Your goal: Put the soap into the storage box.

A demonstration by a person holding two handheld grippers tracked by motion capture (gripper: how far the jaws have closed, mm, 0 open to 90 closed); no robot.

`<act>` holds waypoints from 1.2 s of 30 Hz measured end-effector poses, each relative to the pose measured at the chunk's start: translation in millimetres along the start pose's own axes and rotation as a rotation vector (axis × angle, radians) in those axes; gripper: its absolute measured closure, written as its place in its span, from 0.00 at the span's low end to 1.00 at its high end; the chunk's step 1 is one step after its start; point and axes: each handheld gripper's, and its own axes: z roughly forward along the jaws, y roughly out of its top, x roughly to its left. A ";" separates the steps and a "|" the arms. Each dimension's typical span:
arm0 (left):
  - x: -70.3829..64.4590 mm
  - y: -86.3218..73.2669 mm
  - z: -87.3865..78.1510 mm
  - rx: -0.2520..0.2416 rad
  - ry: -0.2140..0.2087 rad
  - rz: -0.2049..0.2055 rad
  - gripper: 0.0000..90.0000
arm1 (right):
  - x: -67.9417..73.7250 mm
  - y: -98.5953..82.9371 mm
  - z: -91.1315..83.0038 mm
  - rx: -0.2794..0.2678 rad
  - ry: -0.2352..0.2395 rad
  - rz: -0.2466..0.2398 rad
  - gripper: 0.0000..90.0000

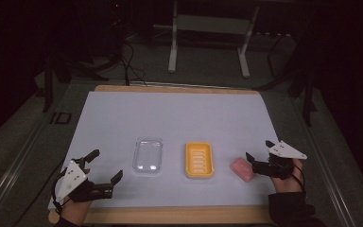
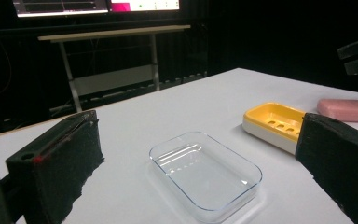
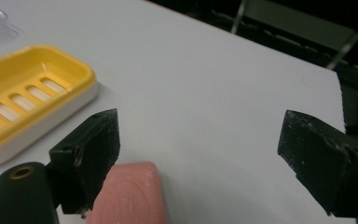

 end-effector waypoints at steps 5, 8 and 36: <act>-0.1 0.1 -0.1 0.002 0.002 -0.006 0.01 | -4.0 3.5 6.3 0.099 -0.069 0.053 0.15; 0.6 0.1 -0.7 -0.003 -0.002 -0.026 0.01 | -13.0 3.6 10.5 0.198 -0.101 0.103 0.16; -1.5 0.0 1.3 0.019 -0.003 -0.017 0.01 | -43.4 -4.0 8.2 0.764 0.016 0.284 0.18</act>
